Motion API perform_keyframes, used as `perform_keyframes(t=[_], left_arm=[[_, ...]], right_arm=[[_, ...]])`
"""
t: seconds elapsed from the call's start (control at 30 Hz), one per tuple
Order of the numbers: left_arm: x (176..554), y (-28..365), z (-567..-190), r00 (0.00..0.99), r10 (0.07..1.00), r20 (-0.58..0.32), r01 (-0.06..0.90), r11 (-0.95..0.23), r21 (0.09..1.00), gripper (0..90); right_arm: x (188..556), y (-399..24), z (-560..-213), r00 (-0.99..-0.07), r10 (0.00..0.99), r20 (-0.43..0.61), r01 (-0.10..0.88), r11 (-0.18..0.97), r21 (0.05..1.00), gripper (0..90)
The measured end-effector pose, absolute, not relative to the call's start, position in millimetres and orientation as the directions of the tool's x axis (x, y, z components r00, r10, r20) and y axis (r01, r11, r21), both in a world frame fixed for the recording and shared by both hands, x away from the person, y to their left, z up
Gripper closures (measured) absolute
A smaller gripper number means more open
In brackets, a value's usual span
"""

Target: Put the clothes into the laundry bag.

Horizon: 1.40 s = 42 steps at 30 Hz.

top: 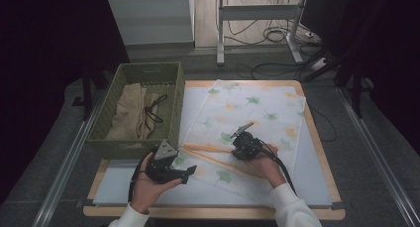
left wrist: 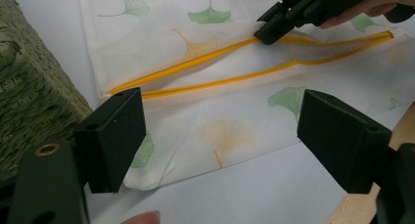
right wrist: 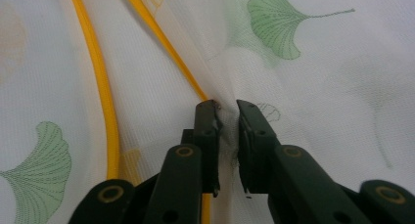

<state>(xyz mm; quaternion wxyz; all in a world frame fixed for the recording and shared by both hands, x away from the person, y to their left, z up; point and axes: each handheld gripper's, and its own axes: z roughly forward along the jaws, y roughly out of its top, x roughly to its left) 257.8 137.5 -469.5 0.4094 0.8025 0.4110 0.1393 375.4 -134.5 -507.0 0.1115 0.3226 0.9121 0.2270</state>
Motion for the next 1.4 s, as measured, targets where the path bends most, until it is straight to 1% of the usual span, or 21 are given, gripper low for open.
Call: perform_keyframes(t=[0.1,0.23,0.43,0.63,0.73,1.07,1.4], left_arm=[[258,138,-468,0.625,0.772,-0.115,0.545,-0.326,0.773,18.1],[258,140,-467,0.623,0.773,-0.118,0.543,-0.320,0.776,18.1],[257,139,-467,0.624,0.773,-0.117,0.543,-0.321,0.776,18.1],[257,139,-468,0.624,0.772,-0.118,0.545,-0.323,0.773,18.1],[257,139,-468,0.623,0.773,-0.117,0.545,-0.321,0.775,18.1],[257,139,-468,0.624,0.773,-0.116,0.544,-0.324,0.774,18.0],[260,137,-471,0.627,0.771,-0.106,0.546,-0.339,0.766,17.9]], right_arm=[[376,-135,-507,-0.764,0.643,-0.055,0.542,0.686,0.486,85.0],[377,-139,-503,-0.761,0.648,-0.028,0.550,0.667,0.503,86.0],[377,-145,-496,-0.761,0.648,0.008,0.551,0.640,0.536,86.2],[378,-148,-494,-0.760,0.649,0.025,0.554,0.627,0.547,86.3],[377,-152,-487,-0.755,0.654,0.047,0.557,0.602,0.573,86.3],[374,-165,-461,-0.752,0.657,0.055,0.526,0.547,0.652,86.3],[375,-171,-453,-0.750,0.657,0.076,0.519,0.514,0.683,86.3]])
